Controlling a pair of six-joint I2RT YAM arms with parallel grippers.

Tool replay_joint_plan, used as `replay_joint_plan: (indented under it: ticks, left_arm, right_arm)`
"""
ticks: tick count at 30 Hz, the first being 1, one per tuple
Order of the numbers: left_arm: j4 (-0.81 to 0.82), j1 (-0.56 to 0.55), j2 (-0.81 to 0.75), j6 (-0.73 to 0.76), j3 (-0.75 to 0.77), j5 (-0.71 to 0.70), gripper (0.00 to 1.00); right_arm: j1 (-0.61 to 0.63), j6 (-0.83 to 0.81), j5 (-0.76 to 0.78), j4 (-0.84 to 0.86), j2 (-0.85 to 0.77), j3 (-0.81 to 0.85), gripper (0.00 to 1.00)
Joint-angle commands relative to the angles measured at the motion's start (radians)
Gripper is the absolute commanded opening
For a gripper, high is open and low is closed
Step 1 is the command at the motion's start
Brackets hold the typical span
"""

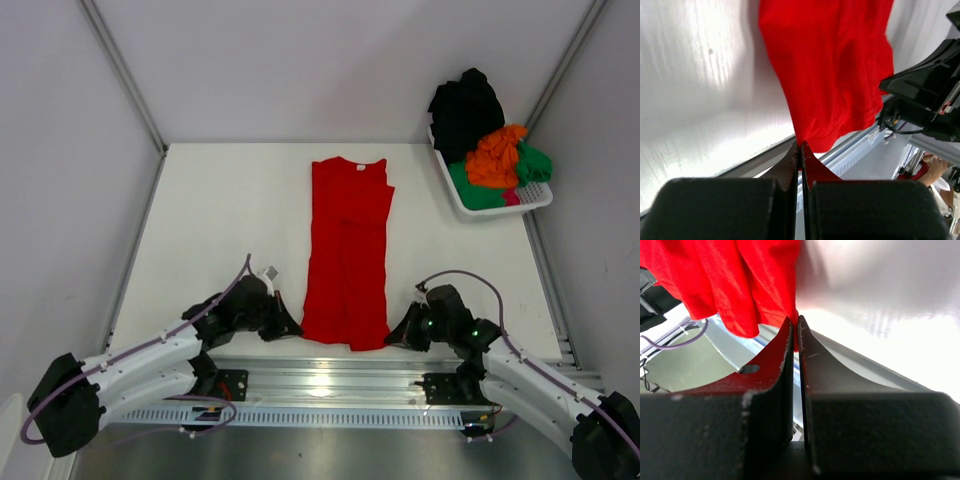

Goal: Fold and stack the t-shirts
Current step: Fold the tshirt

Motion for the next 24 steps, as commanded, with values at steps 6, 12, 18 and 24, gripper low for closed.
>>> replay_joint_plan:
  ticks: [6, 12, 18, 24]
  left_arm:
    - [-0.077, -0.006, 0.016, 0.052, 0.153, -0.092, 0.01]
    - [-0.143, 0.031, 0.021, 0.136, 0.308, -0.166, 0.01]
    - [-0.118, 0.123, 0.106, 0.229, 0.406, -0.12, 0.01]
    - [-0.069, 0.195, 0.211, 0.309, 0.518, -0.068, 0.01]
  right_arm:
    - [0.003, -0.029, 0.058, 0.017, -0.024, 0.123, 0.0]
    - [-0.039, -0.132, 0.116, 0.035, 0.059, 0.264, 0.0]
    - [-0.216, -0.209, -0.022, 0.159, 0.234, 0.339, 0.0]
    - [-0.267, -0.344, -0.072, 0.187, 0.427, 0.494, 0.0]
